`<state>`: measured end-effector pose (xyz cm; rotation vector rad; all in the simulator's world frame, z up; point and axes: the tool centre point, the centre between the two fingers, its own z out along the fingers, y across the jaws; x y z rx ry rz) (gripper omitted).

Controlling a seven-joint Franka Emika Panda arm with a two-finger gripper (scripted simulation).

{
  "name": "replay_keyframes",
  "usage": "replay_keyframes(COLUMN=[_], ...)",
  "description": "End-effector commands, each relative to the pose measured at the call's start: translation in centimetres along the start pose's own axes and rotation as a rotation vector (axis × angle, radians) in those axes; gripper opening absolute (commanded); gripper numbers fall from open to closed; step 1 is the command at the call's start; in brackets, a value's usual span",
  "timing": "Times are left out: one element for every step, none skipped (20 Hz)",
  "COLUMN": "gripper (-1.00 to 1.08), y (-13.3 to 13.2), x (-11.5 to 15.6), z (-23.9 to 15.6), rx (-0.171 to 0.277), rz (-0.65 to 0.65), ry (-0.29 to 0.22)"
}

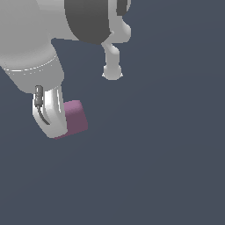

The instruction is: Pick up the object and move it to a goal position.

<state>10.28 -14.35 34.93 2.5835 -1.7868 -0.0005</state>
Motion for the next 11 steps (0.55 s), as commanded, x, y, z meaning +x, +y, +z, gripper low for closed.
replay_keyframes(gripper=[-1.00,-1.00,-1.00,-1.00,-1.00,-1.00,-1.00,-1.00,-1.00,-1.00,-1.00], y=[-0.13,-0.17,-0.21,-0.24,-0.24,-0.27,-0.29,-0.31,-0.32,-0.33,-0.33], x=[0.41,0.53,0.63,0.71,0.83,0.89,0.94,0.97,0.99,1.01,1.01], z=[-0.42,-0.53,-0.62,-0.70,-0.76,-0.82,-0.86,-0.89,-0.92,-0.93,-0.93], rx=[0.000,0.000,0.000,0.000,0.001,0.001,0.001,0.001,0.001,0.001,0.001], rz=[0.000,0.000,0.000,0.000,0.000,0.000,0.000,0.000,0.000,0.000,0.000], ry=[0.000,0.000,0.000,0.000,0.000,0.000,0.000,0.000,0.000,0.000,0.000])
